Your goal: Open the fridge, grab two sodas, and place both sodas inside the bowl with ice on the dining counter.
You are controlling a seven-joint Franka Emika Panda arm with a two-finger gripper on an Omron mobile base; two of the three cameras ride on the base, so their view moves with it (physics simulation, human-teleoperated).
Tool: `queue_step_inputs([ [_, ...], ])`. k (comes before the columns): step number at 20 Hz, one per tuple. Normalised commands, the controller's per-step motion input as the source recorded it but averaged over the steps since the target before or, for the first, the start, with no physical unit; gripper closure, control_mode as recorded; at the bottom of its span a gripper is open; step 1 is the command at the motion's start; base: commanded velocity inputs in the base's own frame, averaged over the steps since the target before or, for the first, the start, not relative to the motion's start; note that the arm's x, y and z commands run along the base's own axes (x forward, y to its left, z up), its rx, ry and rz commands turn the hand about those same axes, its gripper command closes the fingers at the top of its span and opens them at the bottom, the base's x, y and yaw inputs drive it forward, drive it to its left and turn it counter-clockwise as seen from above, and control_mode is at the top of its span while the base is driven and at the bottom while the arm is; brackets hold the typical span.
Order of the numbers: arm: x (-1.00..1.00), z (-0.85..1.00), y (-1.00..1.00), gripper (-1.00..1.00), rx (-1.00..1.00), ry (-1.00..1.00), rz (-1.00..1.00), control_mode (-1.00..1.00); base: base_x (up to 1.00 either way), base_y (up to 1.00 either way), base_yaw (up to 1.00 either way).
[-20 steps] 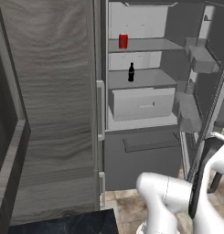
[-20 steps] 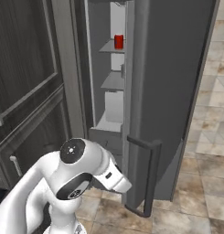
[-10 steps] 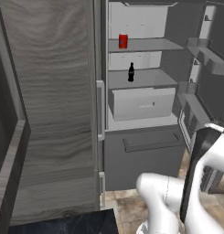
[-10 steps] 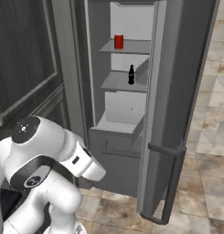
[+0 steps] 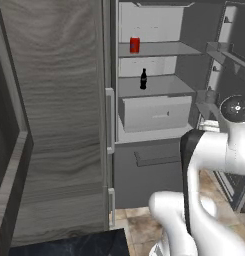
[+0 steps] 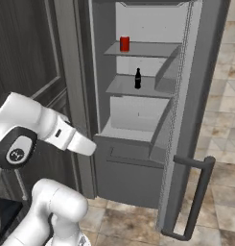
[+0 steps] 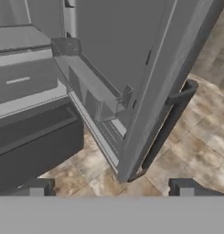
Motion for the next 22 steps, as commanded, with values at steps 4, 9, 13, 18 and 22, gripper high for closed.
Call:
queue_step_inputs([
  [4, 0.77, 0.08, -0.03, -1.00, -0.12, 0.10, 0.00, -1.00, 0.00, 0.00, 0.00],
  [9, 0.76, 0.03, -0.18, -1.00, -0.03, 0.04, 0.00, -1.00, 0.00, 0.00, 0.00],
  [13, 0.63, 0.25, -0.39, -1.00, -0.04, 0.06, 0.00, -1.00, 0.00, 0.00, 0.00],
  [18, 0.56, 0.04, -0.52, -1.00, -0.01, 0.01, 0.00, -1.00, 0.00, 0.00, 0.00],
  [22, 0.48, 0.21, -0.61, -1.00, 0.00, 0.00, 0.00, -1.00, 0.00, 0.00, 0.00],
])
